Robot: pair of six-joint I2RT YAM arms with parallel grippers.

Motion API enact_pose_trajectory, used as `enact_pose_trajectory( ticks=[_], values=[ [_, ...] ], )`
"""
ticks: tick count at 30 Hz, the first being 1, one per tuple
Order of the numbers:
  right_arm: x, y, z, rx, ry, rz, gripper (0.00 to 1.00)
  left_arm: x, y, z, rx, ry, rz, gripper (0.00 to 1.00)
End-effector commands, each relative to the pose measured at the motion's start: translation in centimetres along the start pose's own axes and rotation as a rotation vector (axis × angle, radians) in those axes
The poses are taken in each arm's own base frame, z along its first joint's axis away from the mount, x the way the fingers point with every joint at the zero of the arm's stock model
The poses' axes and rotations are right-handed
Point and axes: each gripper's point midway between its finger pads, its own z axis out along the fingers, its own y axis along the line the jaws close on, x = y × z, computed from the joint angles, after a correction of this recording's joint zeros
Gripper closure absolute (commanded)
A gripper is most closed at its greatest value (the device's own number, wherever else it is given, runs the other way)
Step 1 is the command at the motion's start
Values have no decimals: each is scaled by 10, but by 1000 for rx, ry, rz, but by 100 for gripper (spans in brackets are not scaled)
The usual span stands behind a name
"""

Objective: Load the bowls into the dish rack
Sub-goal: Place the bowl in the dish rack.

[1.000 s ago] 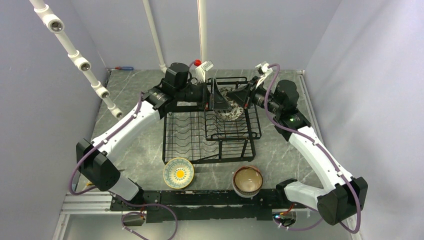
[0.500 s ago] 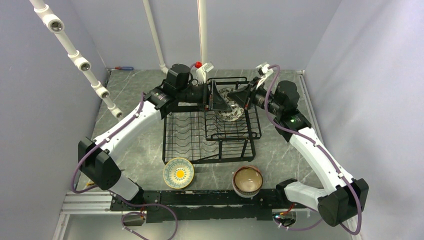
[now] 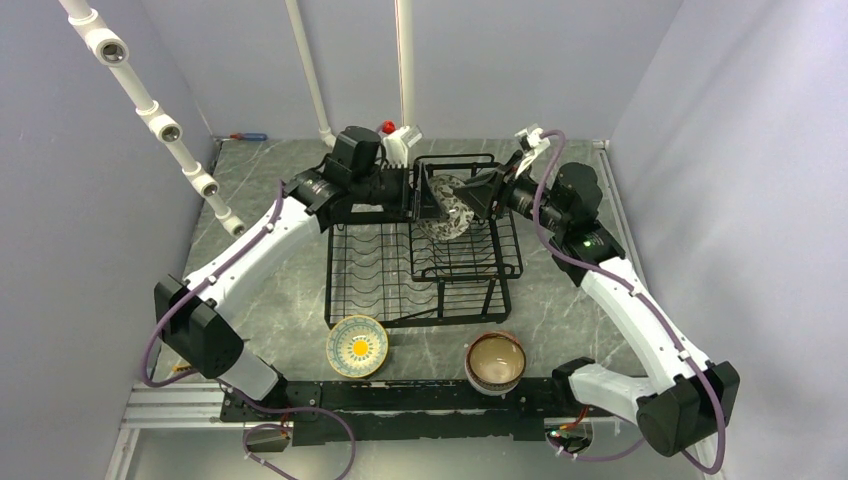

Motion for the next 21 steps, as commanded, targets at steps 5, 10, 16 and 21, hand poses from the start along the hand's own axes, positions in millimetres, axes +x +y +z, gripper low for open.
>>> enact_pose_trajectory(
  ticks=[5,10,16,21],
  values=[
    [-24,3,-7,29,-71,-40,47,-58,-10,-25,-58,-208,204,97],
    [-22,-6,-10,85,-72,-22,42,-85,-9,-48,-141,-350,381,97],
    [-21,-1,-13,61,-82,-5,34,-109,-10,-78,-220,-536,624,97],
    [-25,9,-15,11,-92,-16,24,-114,-11,-82,-242,-553,751,97]
  ],
)
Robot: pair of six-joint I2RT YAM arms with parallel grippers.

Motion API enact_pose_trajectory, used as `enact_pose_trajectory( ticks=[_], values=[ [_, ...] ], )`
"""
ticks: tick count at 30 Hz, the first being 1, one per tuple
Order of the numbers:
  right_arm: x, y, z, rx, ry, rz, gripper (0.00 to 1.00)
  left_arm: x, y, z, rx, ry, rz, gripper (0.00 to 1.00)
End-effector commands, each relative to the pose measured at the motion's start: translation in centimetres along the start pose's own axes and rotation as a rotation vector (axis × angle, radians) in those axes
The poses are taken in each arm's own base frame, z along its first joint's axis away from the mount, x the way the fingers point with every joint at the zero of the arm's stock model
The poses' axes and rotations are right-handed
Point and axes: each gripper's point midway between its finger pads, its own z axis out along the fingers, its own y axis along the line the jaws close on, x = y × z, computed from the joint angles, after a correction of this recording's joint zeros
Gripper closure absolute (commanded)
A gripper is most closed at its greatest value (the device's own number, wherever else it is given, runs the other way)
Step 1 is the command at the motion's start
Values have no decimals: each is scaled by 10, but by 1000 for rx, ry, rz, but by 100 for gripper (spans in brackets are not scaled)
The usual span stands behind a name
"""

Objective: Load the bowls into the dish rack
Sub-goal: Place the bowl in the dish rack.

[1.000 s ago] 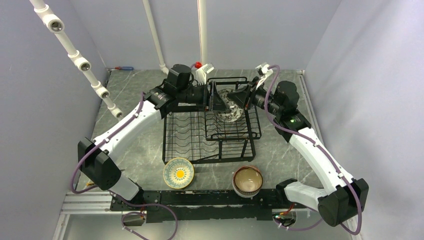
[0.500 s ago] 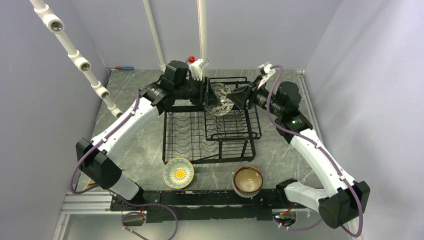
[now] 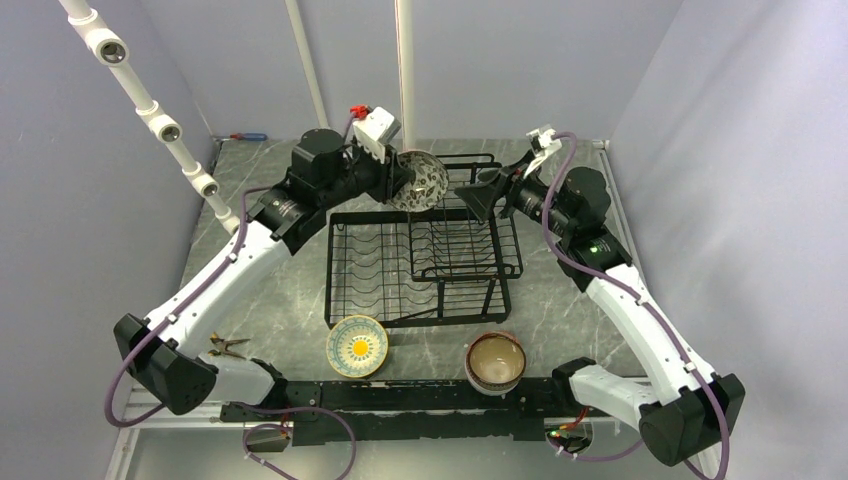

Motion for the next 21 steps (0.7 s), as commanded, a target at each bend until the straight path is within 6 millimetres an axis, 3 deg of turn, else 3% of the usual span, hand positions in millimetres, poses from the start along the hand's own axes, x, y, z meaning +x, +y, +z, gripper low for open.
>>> enact_pose_trajectory(
  ticks=[1,6,9,15,21],
  values=[
    [-13,15,-5,-64,-47,-21,19,-55,3,-8,-16,-193,204,97],
    [-11,37,-7,-200,-47,-28,4,-56,1,-4,8,-206,282,97],
    [-8,42,-6,-240,-43,-35,1,-61,-10,-4,63,-240,321,97],
    [-11,32,3,-195,-38,-22,2,-64,-39,0,171,-268,285,97],
    [-13,23,13,-160,-22,-1,13,-54,-57,18,213,-212,220,97]
  ],
)
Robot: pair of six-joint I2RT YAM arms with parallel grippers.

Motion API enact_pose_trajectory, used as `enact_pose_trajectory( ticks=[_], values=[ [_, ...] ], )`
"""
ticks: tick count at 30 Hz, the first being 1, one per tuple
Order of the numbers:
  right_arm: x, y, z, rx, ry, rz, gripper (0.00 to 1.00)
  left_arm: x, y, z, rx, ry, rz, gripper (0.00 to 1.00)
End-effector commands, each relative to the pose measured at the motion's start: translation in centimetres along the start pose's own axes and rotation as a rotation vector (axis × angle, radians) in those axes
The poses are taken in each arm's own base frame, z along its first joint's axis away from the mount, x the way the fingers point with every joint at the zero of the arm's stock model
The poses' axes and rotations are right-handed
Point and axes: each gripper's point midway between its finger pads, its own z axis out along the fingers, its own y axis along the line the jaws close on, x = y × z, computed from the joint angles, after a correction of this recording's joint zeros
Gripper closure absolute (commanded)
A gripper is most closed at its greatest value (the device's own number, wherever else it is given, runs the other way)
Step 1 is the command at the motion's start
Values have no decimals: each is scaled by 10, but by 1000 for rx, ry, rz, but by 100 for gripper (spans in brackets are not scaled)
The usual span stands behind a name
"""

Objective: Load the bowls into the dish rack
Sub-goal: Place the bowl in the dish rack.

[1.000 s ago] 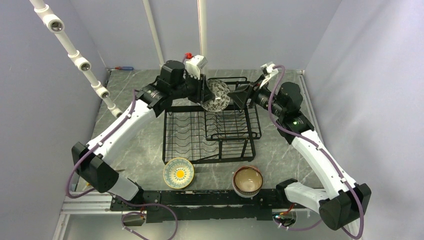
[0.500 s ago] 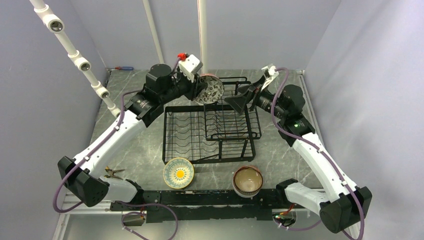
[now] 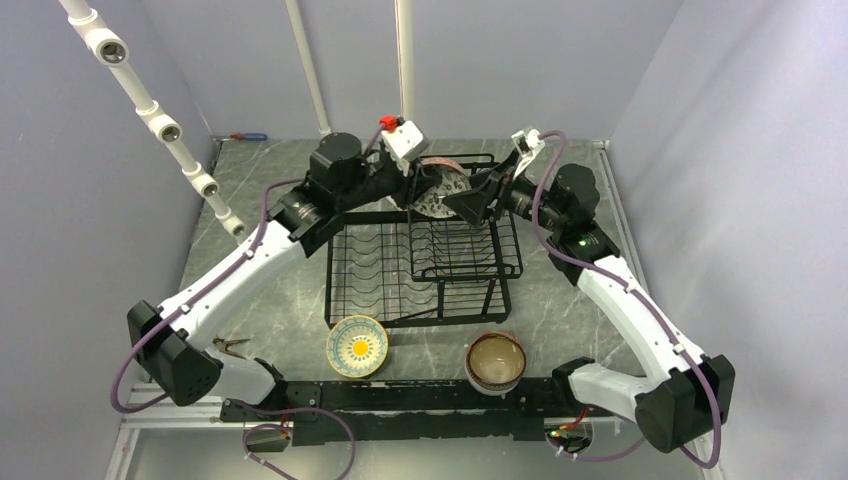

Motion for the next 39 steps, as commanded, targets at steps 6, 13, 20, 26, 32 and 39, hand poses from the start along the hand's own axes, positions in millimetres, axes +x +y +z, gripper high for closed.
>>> enact_pose_trajectory(
  ticks=[6,13,20,26,32,39],
  values=[
    [-26,-12,2,95,-53,-25,56,-26,-8,13,-1,-75,-57,97],
    [-19,-27,-2,178,-44,-31,100,-24,-15,8,9,-81,-151,51],
    [-23,-33,-7,218,-68,-79,100,-7,-35,-4,71,13,-293,12],
    [-26,-27,-3,178,-58,-82,100,7,-53,-8,131,78,-439,6],
    [-27,-6,3,59,-24,-74,100,20,-60,1,163,177,-506,6],
    [-25,-5,4,49,6,-66,100,17,-64,4,197,135,-499,14]
  ],
)
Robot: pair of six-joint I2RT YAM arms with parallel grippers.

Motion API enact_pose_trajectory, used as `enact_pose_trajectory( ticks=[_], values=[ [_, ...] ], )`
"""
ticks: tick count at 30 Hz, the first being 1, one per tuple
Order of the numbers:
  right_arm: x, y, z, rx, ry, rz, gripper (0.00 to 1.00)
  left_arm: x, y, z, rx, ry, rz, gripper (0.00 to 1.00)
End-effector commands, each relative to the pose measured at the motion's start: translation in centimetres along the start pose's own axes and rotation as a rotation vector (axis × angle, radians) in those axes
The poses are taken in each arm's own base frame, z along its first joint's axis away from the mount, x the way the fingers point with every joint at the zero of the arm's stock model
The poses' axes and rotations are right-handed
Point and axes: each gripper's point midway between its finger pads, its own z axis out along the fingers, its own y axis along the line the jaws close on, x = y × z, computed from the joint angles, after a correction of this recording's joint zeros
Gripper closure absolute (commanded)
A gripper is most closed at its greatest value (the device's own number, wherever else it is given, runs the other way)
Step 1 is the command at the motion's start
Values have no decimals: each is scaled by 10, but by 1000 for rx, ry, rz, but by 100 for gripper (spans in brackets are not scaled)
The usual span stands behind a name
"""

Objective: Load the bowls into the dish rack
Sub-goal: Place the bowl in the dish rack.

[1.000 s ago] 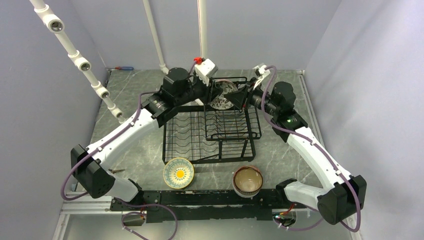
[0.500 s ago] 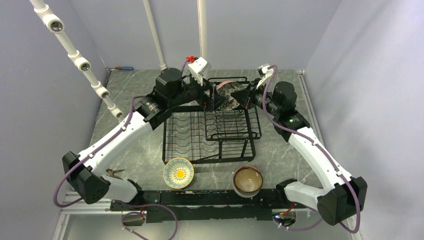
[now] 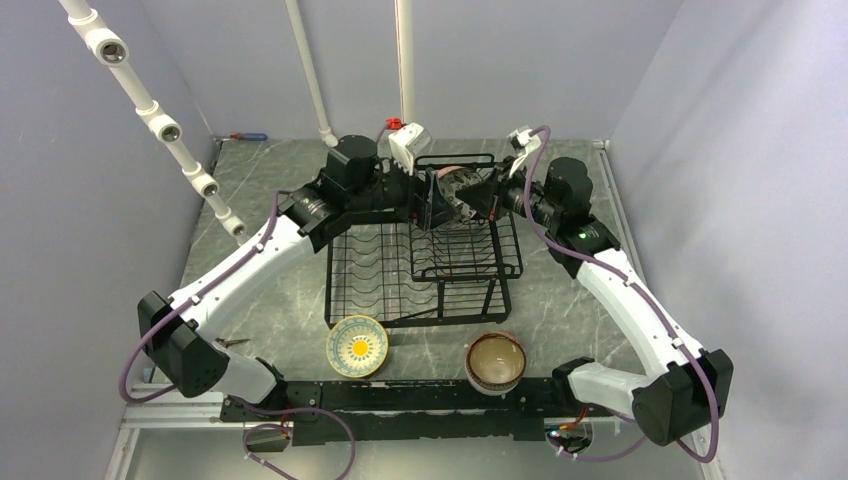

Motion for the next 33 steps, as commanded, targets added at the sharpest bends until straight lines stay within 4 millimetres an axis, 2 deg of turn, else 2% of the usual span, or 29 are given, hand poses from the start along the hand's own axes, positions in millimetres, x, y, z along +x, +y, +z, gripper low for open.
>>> enact_pose_trajectory(
  ticks=[1,5,9,14,20,26,29,33],
  values=[
    [-46,33,-5,-115,-102,-79,100,-12,-19,-3,80,-40,6,14],
    [-46,39,-6,-151,-96,-75,100,-13,-12,-1,42,-34,16,12],
    [-43,34,-4,-128,-88,-74,100,-17,-10,-1,29,-59,24,22],
    [-38,24,-1,-87,-76,-71,100,-20,-11,-5,21,-73,48,30],
    [-40,20,-2,-57,-87,-74,100,-18,-5,-10,-12,-69,75,53],
    [-39,20,-1,-65,-93,-64,100,-18,-1,-14,-39,-87,100,96],
    [-37,21,1,-75,-92,-55,100,-17,6,-16,-80,-93,105,97],
    [-35,21,2,-85,-89,-47,82,-17,15,-23,-134,-112,128,97]
  ],
)
